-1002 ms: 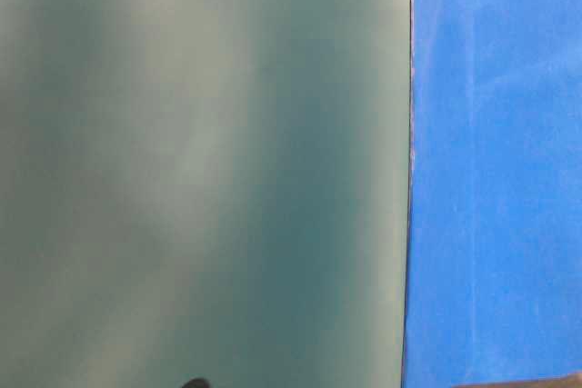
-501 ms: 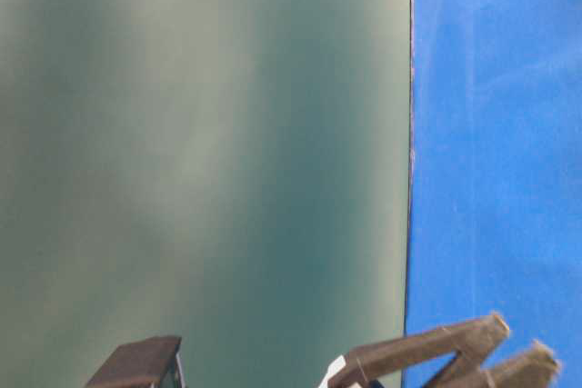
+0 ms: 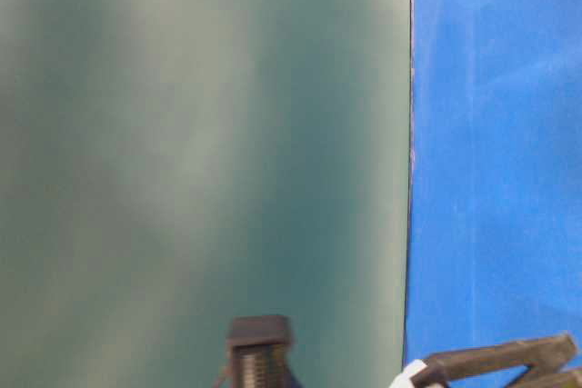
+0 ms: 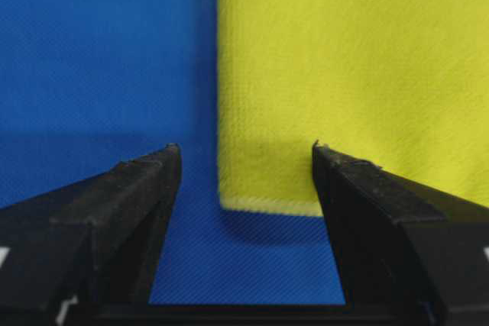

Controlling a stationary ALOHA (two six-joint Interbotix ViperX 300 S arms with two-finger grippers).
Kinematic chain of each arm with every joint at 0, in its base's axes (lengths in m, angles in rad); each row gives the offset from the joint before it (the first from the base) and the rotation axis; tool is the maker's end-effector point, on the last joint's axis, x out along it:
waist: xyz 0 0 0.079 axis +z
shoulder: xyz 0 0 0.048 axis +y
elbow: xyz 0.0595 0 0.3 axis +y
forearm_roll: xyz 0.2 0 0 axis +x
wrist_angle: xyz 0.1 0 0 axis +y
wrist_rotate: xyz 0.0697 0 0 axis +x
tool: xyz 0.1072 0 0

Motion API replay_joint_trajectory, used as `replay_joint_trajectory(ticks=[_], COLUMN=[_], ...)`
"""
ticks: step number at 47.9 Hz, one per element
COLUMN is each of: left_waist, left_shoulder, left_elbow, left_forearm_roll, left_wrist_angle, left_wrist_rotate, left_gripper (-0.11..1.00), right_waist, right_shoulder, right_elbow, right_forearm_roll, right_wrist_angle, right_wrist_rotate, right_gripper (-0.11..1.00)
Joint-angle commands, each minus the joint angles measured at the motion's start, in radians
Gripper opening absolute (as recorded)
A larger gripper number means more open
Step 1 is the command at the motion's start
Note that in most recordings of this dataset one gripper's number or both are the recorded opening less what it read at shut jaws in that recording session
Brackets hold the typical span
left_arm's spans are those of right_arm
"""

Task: Fold the yellow towel.
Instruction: 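Grasp the left and right ends of the folded towel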

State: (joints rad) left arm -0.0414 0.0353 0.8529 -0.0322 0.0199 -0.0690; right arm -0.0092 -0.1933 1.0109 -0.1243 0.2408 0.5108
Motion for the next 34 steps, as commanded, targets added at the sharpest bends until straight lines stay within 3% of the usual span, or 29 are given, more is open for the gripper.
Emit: replay_joint_trajectory(ticks=[1,8,17,25,32,34], left_waist=[0.015,0.017,-0.005,-0.029,-0.032,-0.032], left_shoulder=[0.009,0.041,0.046,0.046,0.048,0.046], left_elbow=[-0.002,0.006,0.005,0.003,0.0,-0.002], left_forearm_roll=[0.002,0.002,0.002,0.002,0.002,0.002], left_wrist_angle=[-0.015,-0.02,-0.018,-0.009,0.009,0.017], left_wrist_rotate=[-0.008,-0.011,-0.012,-0.011,-0.011,-0.011], left_gripper=[0.63,0.56,0.39,0.27,0.18,0.15], right_waist=[-0.008,-0.008,0.009,0.052,0.067,0.067], right_shoulder=[0.008,0.035,0.064,0.064,0.064,0.064], right_elbow=[-0.008,-0.002,0.008,0.009,0.009,0.011], right_forearm_roll=[-0.003,0.002,0.008,0.008,0.008,0.008], right_wrist_angle=[-0.028,-0.055,-0.057,-0.057,-0.057,-0.057], right_wrist_rotate=[0.003,0.008,0.026,0.038,0.04,0.04], right_gripper=[0.61,0.61,0.56,0.35,0.07,0.04])
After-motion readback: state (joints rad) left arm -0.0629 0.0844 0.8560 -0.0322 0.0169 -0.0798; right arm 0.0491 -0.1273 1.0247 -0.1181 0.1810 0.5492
